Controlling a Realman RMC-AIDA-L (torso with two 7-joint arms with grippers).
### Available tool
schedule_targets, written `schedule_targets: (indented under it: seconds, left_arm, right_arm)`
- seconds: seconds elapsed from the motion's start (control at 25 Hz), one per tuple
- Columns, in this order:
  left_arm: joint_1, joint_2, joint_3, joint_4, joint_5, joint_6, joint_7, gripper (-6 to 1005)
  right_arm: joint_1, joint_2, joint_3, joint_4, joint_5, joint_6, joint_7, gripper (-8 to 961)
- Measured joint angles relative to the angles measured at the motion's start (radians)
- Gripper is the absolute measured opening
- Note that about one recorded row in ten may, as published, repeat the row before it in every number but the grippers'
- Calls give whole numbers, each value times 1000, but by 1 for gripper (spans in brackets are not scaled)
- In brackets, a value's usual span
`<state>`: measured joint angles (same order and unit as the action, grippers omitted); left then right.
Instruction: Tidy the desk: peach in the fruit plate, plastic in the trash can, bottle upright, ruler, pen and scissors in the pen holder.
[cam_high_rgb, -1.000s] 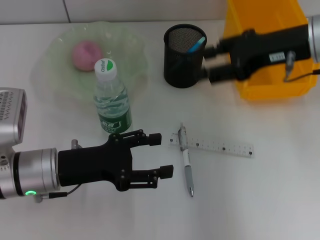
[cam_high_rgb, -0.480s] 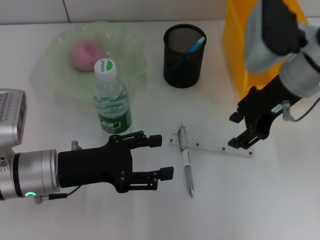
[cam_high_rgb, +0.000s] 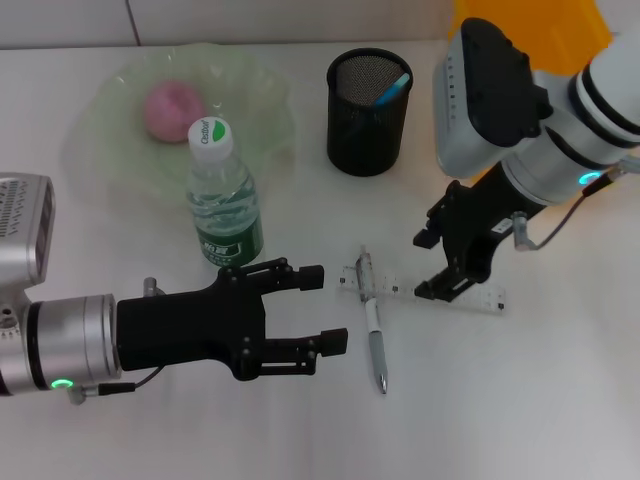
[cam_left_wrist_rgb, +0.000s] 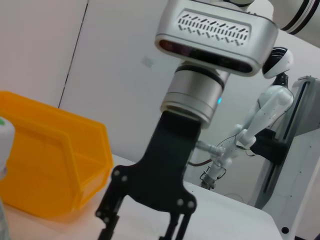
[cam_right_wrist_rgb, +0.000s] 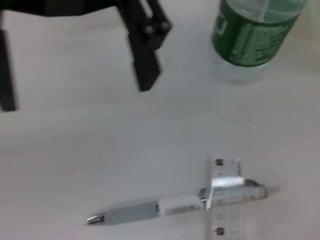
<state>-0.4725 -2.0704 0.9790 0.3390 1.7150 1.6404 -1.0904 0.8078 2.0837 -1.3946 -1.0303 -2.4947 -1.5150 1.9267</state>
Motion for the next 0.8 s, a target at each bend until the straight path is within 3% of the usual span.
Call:
schedule_targets:
  seconds: [0.24,0.8]
  left_arm:
    - [-4,-1,0,0,0,-5,-2,832]
    - [-9,0,0,0,0,-1,-2,832]
  right_arm:
    - [58,1,-5,127,25,45,-25,631]
    - [82,2,-8,201,35,84,-40,630]
